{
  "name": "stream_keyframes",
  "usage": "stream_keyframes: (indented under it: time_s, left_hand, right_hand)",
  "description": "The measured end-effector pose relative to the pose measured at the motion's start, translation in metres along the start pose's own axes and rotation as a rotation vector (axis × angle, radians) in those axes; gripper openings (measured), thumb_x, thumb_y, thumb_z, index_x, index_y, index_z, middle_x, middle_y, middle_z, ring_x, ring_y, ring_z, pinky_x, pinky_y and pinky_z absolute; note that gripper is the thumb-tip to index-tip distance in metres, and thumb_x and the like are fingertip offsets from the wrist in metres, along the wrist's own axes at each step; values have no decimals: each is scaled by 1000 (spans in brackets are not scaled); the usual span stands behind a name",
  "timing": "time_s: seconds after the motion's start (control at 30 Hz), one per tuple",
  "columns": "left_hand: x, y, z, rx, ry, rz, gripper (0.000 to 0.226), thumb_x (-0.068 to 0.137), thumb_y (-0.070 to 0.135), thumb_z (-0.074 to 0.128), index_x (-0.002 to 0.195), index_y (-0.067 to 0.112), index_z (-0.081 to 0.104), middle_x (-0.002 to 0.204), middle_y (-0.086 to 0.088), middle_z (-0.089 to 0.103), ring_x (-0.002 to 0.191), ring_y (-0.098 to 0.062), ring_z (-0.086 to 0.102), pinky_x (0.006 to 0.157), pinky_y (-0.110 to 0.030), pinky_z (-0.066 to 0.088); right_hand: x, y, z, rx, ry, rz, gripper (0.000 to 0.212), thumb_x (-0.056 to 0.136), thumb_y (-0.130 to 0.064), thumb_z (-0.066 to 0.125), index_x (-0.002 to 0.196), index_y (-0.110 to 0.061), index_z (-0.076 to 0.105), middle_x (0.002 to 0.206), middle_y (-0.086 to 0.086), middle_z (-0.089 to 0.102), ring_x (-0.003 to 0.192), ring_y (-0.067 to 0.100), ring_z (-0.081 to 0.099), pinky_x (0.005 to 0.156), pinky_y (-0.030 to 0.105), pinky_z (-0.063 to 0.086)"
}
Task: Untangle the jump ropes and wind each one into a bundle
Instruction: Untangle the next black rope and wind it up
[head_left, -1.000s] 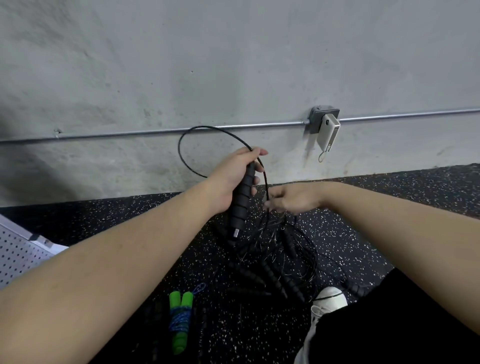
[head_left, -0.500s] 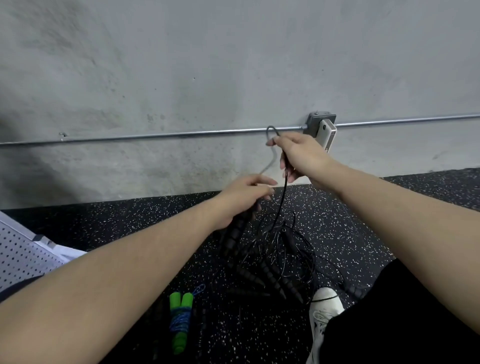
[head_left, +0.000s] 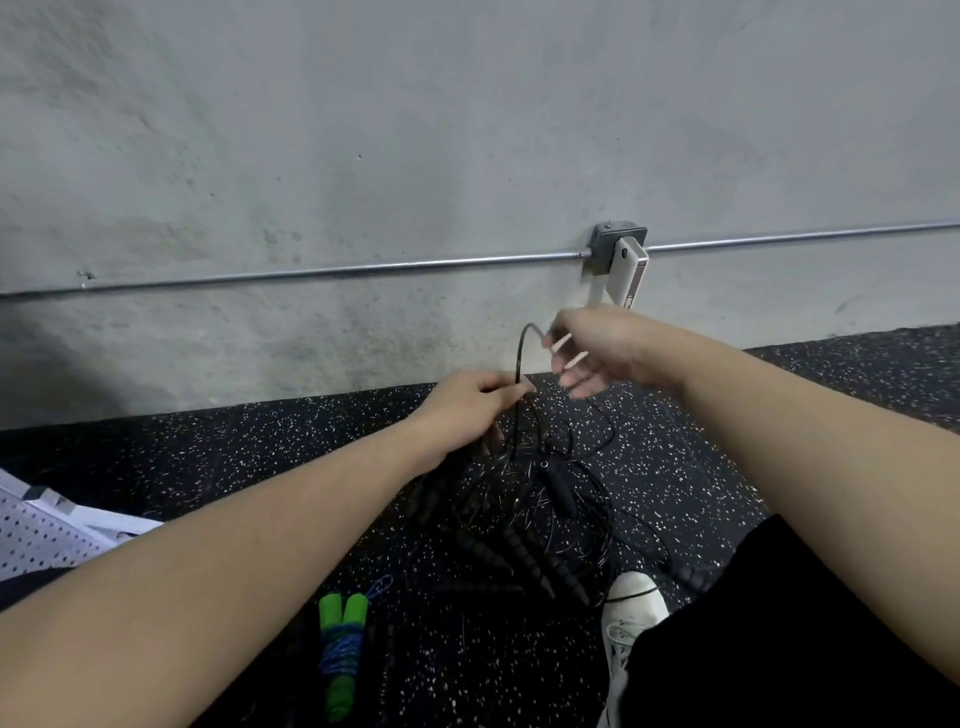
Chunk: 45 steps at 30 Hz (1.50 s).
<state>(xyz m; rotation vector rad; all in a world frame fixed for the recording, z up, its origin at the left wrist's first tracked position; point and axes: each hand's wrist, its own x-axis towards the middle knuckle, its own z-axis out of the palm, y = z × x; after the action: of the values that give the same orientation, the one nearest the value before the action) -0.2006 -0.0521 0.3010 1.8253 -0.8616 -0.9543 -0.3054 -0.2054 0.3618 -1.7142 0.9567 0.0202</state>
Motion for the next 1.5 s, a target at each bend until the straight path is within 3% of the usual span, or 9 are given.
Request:
stream_keyframes:
  time_s: [0.13, 0.3, 0.43, 0.57, 0.9, 1.07, 1.2, 1.3, 1.5]
  left_hand:
    - [3, 7, -4, -57, 97, 74, 28, 99, 36, 66, 74, 34, 77, 65, 11, 67, 58, -15, 59, 53, -23, 46]
    - [2, 27, -8, -446, 123, -7, 15, 95, 30, 71, 107, 23, 76, 85, -3, 72, 46, -12, 56, 41, -22, 44]
    - [3, 42, -25, -755, 140, -42, 12, 99, 28, 63, 105, 25, 73, 72, 0, 70, 46, -10, 52, 41, -19, 43]
    - [9, 36, -44, -869, 229, -97, 9, 101, 30, 62, 102, 27, 71, 78, -1, 72, 45, -9, 51, 41, -18, 43]
    - [13, 6, -48, -557, 184, -258, 23, 97, 35, 65, 84, 17, 59, 76, 0, 61, 49, -11, 51, 44, -22, 46]
    - [7, 1, -22, -233, -5, -129, 8, 93, 28, 71, 100, 24, 69, 76, 4, 67, 57, -15, 56, 51, -25, 45]
    - [1, -1, -3, 49, -181, -30, 16, 95, 29, 71, 109, 35, 72, 79, 6, 67, 57, -14, 56, 53, -22, 46]
    - [-4, -2, 6, 136, -251, 16, 21, 97, 35, 67, 112, 23, 75, 80, 3, 64, 57, -16, 53, 46, -17, 43]
    - [-2, -1, 4, 202, -128, 89, 23, 100, 41, 62, 92, 22, 73, 86, 1, 75, 59, -19, 57, 49, -22, 45]
  right_hand:
    - [1, 13, 6, -373, -200, -36, 20, 107, -22, 39, 121, -15, 52, 95, 8, 66, 69, 17, 64, 65, 34, 61]
    - [4, 23, 27, -786, -411, -55, 43, 103, -36, 51, 145, -35, 43, 130, -1, 58, 101, 17, 62, 89, 42, 57]
    - [3, 20, 28, -811, -373, -152, 32, 109, -31, 39, 133, -28, 58, 125, -11, 59, 115, 9, 54, 105, 30, 36]
    - [9, 20, 26, -769, -306, -194, 30, 109, -19, 35, 115, -14, 65, 117, -5, 62, 113, 17, 55, 96, 26, 36]
    - [12, 0, 28, -325, -75, -241, 29, 108, -18, 31, 124, -19, 55, 53, 10, 59, 52, 22, 69, 45, 26, 55]
    - [14, -9, 23, -132, 82, -279, 33, 105, -19, 34, 117, -15, 64, 48, 1, 44, 35, 14, 54, 33, 21, 39]
    - [12, -8, 23, 15, 70, -249, 33, 104, -20, 35, 117, -15, 65, 49, -1, 48, 36, 14, 49, 34, 19, 35]
    - [10, -10, 19, 153, 76, -201, 32, 104, -20, 36, 117, -15, 65, 54, 0, 54, 40, 16, 55, 36, 20, 39]
    - [10, -5, 6, 285, 61, -43, 37, 104, -32, 26, 121, -14, 53, 82, 8, 68, 66, 24, 68, 49, 27, 53]
